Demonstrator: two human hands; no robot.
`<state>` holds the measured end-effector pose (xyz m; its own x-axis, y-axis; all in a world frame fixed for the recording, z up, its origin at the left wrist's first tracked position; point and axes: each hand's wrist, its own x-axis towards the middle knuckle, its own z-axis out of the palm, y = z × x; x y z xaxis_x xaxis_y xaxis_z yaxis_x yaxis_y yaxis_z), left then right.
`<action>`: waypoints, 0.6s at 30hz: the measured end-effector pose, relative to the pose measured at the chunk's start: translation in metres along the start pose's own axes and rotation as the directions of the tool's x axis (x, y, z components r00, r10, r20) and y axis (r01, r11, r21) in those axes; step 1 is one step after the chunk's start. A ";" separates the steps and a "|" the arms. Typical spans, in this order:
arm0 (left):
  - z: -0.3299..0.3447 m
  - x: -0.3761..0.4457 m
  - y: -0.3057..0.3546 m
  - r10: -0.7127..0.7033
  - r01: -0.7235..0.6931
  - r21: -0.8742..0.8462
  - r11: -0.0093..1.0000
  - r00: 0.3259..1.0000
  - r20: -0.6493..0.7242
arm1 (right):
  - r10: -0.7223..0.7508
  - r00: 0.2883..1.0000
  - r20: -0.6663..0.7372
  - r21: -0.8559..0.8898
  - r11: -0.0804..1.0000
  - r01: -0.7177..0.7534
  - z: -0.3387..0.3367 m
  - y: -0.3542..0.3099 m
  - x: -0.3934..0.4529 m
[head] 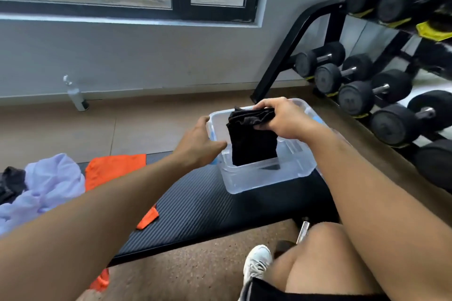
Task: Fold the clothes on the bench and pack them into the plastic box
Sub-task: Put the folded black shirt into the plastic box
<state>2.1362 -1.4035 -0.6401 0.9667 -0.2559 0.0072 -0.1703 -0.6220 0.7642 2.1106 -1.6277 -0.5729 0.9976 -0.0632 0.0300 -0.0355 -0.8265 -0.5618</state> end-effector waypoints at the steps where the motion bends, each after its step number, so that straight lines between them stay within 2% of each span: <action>1: -0.007 -0.004 -0.004 -0.002 0.001 -0.020 1.000 1.000 -0.016 | -0.001 0.996 0.086 0.002 1.000 0.001 0.003 -0.003 0.000; 3: -0.020 -0.013 -0.011 -0.004 0.003 -0.032 0.999 1.000 -0.023 | -0.028 0.973 0.227 0.006 1.000 0.027 0.009 -0.006 0.003; 6: -0.031 -0.025 -0.021 -0.010 0.013 -0.078 0.997 0.999 0.034 | -0.073 0.927 0.368 0.075 0.996 0.049 0.019 -0.008 0.010; 9: -0.036 -0.033 -0.029 0.004 0.004 -0.118 0.993 0.998 0.070 | -0.106 0.878 0.467 0.221 0.975 0.001 0.033 -0.011 0.018; 11: -0.036 -0.035 -0.033 0.020 -0.015 -0.101 0.995 0.999 0.048 | -0.086 0.852 0.517 0.232 0.972 -0.043 0.044 -0.014 0.023; 15: -0.031 -0.038 -0.040 0.064 -0.067 -0.108 0.992 0.998 -0.025 | -0.015 0.846 0.533 -0.138 0.985 0.104 0.078 -0.018 0.036; 18: -0.028 -0.037 -0.046 0.086 -0.093 -0.123 0.988 0.995 -0.056 | 0.052 0.879 0.474 -0.278 0.956 0.093 0.094 -0.021 0.041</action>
<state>2.1134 -1.3449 -0.6576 0.9575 -0.2670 0.1089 -0.2343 -0.5001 0.8337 2.1576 -1.5605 -0.6374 0.9035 0.1666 -0.3949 0.0424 -0.9516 -0.3046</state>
